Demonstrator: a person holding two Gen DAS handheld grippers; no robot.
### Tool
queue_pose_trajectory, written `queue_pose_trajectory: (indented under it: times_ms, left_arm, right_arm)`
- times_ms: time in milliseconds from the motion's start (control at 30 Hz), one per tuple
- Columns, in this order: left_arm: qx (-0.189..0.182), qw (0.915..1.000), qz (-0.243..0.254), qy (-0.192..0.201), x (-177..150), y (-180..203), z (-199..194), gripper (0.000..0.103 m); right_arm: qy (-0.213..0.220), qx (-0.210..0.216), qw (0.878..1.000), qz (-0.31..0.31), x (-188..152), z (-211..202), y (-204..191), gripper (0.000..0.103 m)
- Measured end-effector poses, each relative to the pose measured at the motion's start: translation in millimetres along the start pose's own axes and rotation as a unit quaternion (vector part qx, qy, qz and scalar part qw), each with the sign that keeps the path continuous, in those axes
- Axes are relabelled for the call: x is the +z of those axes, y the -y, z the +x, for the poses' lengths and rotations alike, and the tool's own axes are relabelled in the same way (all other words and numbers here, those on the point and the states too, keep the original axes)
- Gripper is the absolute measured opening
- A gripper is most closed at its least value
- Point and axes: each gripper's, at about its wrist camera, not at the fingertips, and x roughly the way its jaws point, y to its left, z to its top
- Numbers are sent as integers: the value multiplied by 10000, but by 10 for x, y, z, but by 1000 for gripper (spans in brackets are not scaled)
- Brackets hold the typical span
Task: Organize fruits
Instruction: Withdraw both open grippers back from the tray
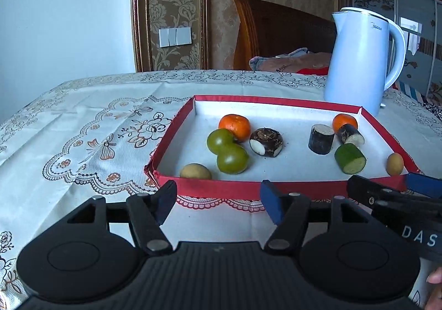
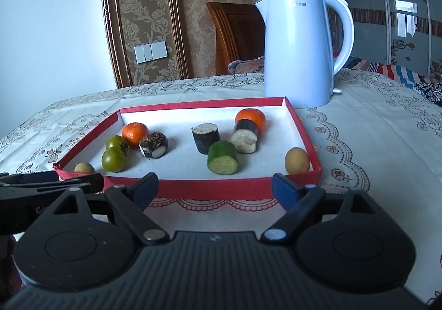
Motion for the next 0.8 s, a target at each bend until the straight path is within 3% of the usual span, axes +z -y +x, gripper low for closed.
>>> queue_pose_trajectory:
  times_ms: [800]
  left_arm:
    - [115, 9998, 147, -49, -17, 29, 45, 66]
  right_arm:
    - [-107, 25, 9999, 96, -38, 10, 23, 94]
